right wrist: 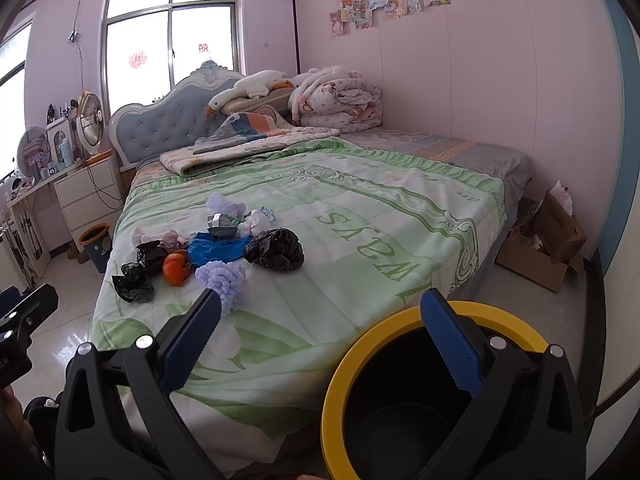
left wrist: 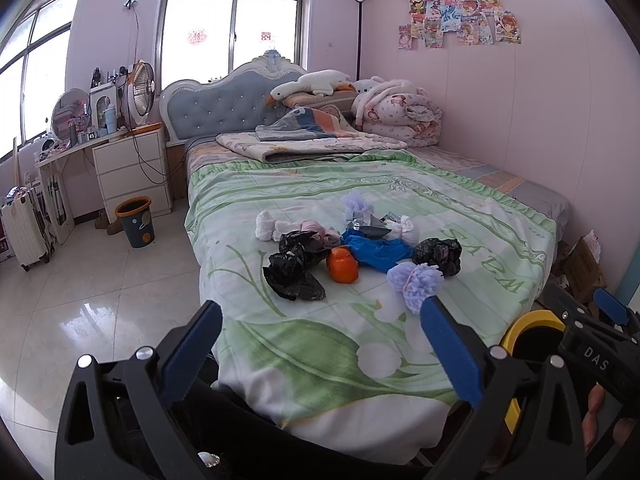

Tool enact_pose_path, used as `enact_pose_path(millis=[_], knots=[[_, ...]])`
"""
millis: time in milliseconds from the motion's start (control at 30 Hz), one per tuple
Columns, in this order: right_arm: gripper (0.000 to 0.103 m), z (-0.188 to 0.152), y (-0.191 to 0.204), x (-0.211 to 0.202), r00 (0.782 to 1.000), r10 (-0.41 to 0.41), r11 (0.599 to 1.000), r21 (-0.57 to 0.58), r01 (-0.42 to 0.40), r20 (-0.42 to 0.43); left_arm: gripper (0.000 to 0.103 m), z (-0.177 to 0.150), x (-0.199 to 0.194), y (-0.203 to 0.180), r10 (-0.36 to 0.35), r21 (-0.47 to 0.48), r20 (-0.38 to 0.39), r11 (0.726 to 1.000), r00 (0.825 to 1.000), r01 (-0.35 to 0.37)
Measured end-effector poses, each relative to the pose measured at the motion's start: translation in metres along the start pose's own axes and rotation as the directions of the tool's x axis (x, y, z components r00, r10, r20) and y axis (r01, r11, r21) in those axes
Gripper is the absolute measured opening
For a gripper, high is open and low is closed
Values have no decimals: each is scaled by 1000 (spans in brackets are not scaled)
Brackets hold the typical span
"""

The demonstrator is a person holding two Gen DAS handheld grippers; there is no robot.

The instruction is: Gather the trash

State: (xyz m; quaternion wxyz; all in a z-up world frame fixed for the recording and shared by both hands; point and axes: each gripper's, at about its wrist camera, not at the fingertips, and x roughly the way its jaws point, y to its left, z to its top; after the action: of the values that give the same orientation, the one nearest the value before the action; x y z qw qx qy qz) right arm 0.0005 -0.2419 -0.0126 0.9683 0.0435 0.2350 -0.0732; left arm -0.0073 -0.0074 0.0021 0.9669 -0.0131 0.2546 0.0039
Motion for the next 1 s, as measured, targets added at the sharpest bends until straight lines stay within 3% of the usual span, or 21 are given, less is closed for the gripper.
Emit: enact_pose_path(millis=[1000], knots=[[96, -8, -4, 7, 1000, 16, 1000, 17, -15, -17, 96, -4, 14, 5, -5, -2, -14, 1000, 1000, 5]])
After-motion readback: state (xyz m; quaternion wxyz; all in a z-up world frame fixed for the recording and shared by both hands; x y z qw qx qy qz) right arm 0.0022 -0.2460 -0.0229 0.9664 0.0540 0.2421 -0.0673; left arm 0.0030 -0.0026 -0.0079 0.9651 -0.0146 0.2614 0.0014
